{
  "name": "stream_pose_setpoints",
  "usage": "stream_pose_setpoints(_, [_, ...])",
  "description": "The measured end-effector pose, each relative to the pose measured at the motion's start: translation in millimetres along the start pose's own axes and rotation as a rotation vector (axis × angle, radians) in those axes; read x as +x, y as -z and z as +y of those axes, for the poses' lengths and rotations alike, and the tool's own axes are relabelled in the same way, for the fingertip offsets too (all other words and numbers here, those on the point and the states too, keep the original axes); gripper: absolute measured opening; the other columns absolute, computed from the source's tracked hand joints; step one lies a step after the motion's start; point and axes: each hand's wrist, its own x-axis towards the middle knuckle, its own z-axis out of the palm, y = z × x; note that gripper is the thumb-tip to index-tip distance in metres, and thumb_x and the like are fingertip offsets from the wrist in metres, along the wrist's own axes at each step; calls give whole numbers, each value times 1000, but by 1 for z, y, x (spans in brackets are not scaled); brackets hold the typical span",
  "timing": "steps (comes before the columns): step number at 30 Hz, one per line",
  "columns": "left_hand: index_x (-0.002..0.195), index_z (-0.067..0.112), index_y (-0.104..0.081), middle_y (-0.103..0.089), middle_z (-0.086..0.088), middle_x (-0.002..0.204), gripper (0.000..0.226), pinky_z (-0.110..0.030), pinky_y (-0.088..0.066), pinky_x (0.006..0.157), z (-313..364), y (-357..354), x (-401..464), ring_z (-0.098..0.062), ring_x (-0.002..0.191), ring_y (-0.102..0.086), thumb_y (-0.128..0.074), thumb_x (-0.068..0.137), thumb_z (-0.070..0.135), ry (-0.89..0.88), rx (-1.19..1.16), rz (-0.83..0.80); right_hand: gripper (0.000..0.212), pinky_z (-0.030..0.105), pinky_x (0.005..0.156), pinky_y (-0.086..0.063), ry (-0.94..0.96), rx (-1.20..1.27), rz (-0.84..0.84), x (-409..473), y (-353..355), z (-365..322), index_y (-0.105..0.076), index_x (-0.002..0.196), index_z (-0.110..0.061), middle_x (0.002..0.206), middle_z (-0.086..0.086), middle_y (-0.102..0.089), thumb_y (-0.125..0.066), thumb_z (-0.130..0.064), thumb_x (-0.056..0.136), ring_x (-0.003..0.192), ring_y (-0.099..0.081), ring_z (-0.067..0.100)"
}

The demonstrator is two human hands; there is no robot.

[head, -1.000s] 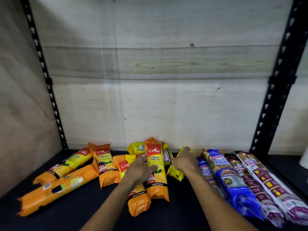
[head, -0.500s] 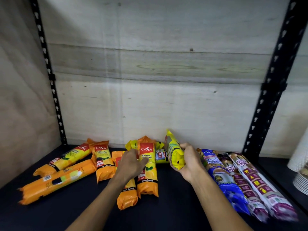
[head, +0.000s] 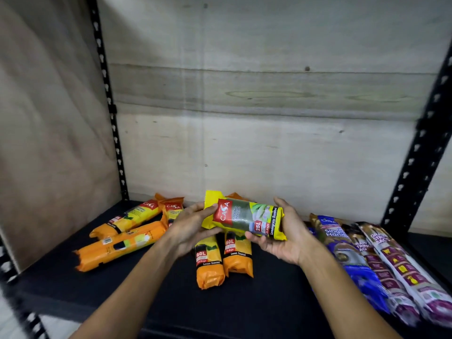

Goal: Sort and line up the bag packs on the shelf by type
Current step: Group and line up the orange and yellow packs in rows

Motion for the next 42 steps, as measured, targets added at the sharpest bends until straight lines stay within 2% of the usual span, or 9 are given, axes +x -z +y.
stream_pose_setpoints(3, [119, 6, -59, -69, -14, 116, 34, -32, -63, 66, 4, 42, -17, -24, 104, -68, -68, 89, 19, 18, 47, 117, 61, 35, 59, -57, 45, -183, -8, 0, -24, 13, -66, 110, -5, 90, 22, -73, -63, -61, 85, 66, -69, 29])
stream_pose_setpoints(8, [116, 10, -64, -76, -10, 105, 31, -38, -61, 74, 5, 112, -53, -26, 98, -72, -71, 86, 13, 86, 328, 192, 60, 28, 61, -58, 178, -635, -30, 12, -74, 50, -40, 139, -10, 106, 11, -67, -70, -29, 90, 66, -64, 16])
stream_pose_setpoints(13, [107, 3, -67, -77, -12, 96, 19, -35, -61, 66, 12, 160, -76, -25, 89, -72, -67, 88, 5, 173, 469, 303, 64, 34, 77, -61, 280, -997, 1, 9, -115, 84, -40, 136, -5, 87, 5, -66, -64, -44, 91, 74, -68, 17])
stream_pose_setpoints(21, [107, -2, -63, -74, -19, 94, 19, -29, -60, 50, 15, 198, -86, -27, 81, -71, -65, 90, 5, 259, 533, 397, 59, 29, 54, -44, 331, -1214, 97, 14, -147, 116, -49, 124, -5, 115, 11, -63, -60, -52, 91, 88, -58, 24])
stream_pose_setpoints(27, [107, -1, -62, -72, -22, 102, 22, -45, -62, 74, 13, 210, -82, -32, 90, -72, -68, 88, 6, 276, 628, 464, 40, 27, 45, -24, 332, -1276, 122, 23, -153, 130, -42, 79, -15, 78, 0, -45, -60, -48, 93, 83, -48, 24])
stream_pose_setpoints(31, [110, 4, -61, -71, -15, 96, 29, -43, -60, 72, 17, 193, -84, -27, 80, -72, -69, 88, 20, 253, 946, 525, 38, 28, 48, -30, 382, -1338, 141, 25, -154, 129, -47, 82, -14, 84, 4, -50, -59, -48, 93, 81, -48, 24])
stream_pose_setpoints(34, [130, 15, -52, -60, -11, 124, 52, -40, -52, 78, 25, 164, -90, -28, 104, -62, -66, 87, 42, 24, 1420, 650, 38, 31, 60, -43, 503, -1374, 218, 22, -143, 113, -61, 95, -11, 94, 10, -62, -55, -48, 95, 83, -57, 26])
stream_pose_setpoints(37, [127, 20, -55, -65, -4, 120, 48, -41, -53, 84, 27, 121, -88, -26, 105, -62, -62, 88, 46, -161, 1382, 593, 40, 39, 82, -53, 638, -1317, 384, 26, -117, 89, -62, 115, -11, 110, 7, -66, -53, -46, 96, 104, -61, 29])
stream_pose_setpoints(42, [123, 20, -58, -71, 4, 100, 46, -34, -53, 81, 4, 52, -65, -18, 93, -66, -58, 89, 50, -111, 1318, 370, 67, 45, 96, -48, 557, -1372, 642, 35, -70, 67, -41, 143, -9, 145, 17, -42, -57, -50, 93, 131, -41, 36])
